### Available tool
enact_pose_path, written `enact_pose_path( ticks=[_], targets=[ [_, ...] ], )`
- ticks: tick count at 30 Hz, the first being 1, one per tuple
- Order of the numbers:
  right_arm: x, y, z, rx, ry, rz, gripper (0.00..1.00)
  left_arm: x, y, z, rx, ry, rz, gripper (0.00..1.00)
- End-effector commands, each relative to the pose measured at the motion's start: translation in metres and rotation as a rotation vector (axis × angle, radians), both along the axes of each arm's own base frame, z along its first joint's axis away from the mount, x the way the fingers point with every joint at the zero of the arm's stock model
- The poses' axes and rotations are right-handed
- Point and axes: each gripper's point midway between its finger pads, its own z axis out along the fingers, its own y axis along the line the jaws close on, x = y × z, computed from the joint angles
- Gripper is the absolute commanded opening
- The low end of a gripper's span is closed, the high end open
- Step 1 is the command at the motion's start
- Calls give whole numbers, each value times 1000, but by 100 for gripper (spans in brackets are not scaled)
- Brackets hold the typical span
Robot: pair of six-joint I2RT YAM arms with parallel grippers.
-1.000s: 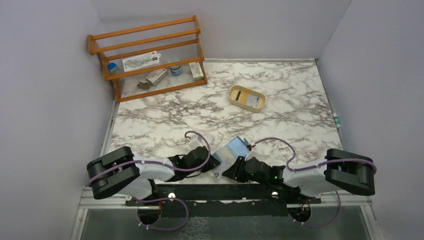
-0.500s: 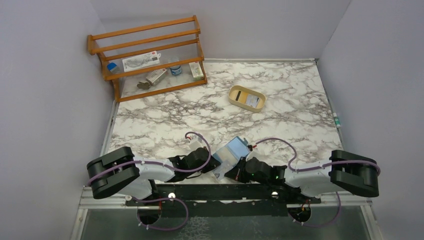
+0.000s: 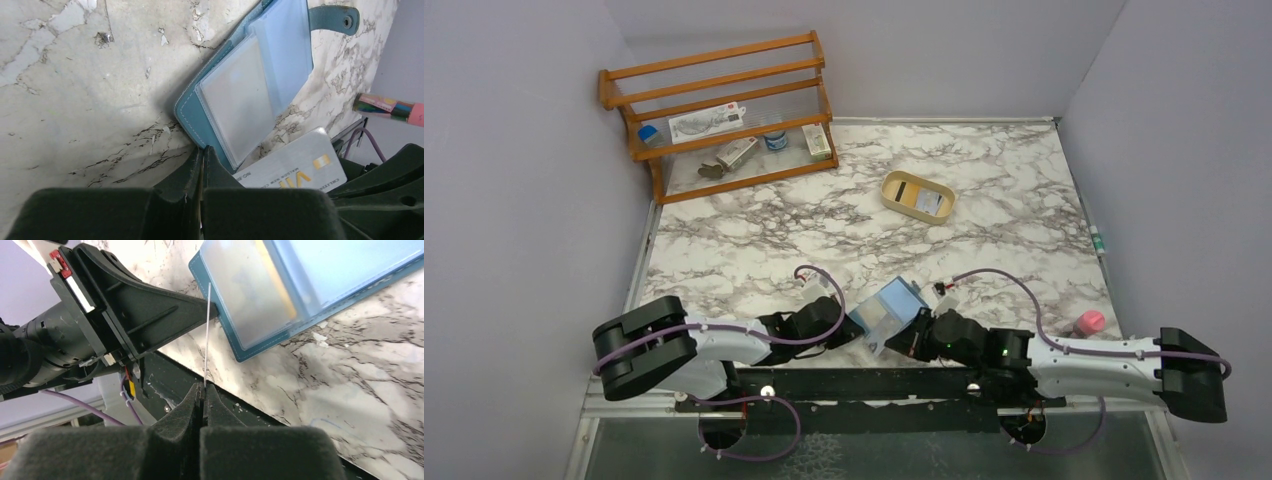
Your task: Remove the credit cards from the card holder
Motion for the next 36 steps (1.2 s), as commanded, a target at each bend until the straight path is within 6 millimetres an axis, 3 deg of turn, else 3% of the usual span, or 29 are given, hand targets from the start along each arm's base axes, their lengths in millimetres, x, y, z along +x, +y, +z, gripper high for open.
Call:
enact_pose_path(
  ticks=[1, 9, 12, 20, 23, 27, 33, 36],
  targets=[
    [13, -27, -3, -135, -50, -72, 0, -11, 24, -24, 104, 53, 1, 0],
    [24, -38, -7, -214, -55, -74, 1, -15, 32, -26, 110, 54, -3, 0],
    [42, -37, 0, -209, -80, -73, 1, -17, 37, -26, 114, 53, -1, 0],
    [145, -45, 66, -173, -254, -41, 1, -17, 49, -23, 117, 37, 18, 0],
    [172, -41, 88, -173, -314, 6, 1, -17, 52, -22, 114, 33, 26, 0],
    [210, -52, 101, -172, -338, 6, 0, -17, 55, -22, 111, 31, 26, 0],
    [277, -99, 109, -173, -333, -26, 1, -19, 52, -19, 116, 21, -5, 0],
    [299, -105, 110, -241, -361, 23, 1, -18, 50, -16, 120, 13, -21, 0]
  ],
)
